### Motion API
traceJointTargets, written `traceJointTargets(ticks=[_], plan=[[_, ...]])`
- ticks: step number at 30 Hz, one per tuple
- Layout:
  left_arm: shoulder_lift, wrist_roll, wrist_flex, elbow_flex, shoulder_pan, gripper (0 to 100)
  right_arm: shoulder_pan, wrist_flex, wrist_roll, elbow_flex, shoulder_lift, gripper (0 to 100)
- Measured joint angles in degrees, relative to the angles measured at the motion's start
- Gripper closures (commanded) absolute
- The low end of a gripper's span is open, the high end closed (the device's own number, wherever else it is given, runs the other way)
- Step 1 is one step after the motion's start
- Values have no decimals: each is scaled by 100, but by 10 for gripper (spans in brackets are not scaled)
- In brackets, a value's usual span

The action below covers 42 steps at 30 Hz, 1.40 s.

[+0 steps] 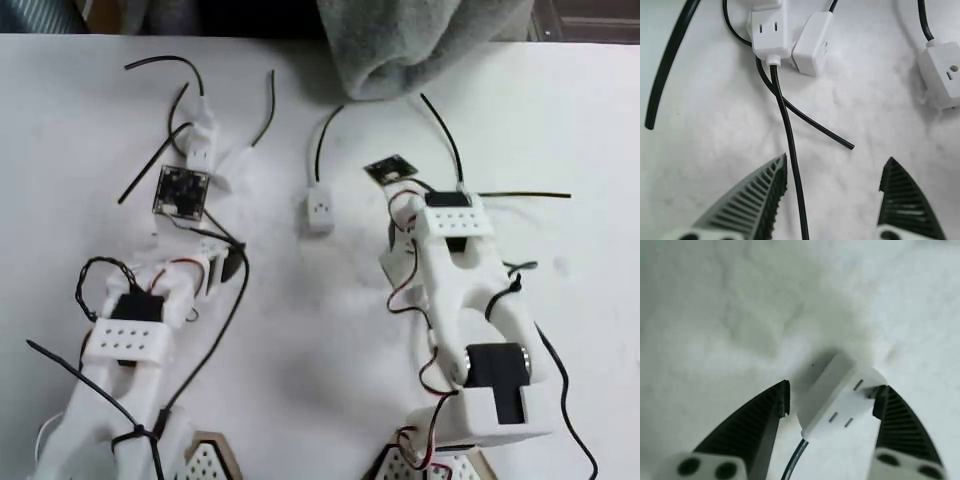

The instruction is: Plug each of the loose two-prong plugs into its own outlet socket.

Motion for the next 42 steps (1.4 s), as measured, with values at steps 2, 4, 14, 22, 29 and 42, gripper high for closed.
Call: traceJointTargets(ticks=[2,4,14,22,29,42], plan=[[0,0,0,0,0,706,18,-185,-44,158,-44,735],[0,0,0,0,0,706,44,-246,-53,220,-53,772],[0,0,0,0,0,706,26,-229,-53,273,-141,885],[0,0,0,0,0,706,-202,-9,-62,308,-123,650],[0,0,0,0,0,706,-202,123,-88,0,-26,680],[0,0,-18,0,0,706,-44,1090,-378,-826,-519,683]])
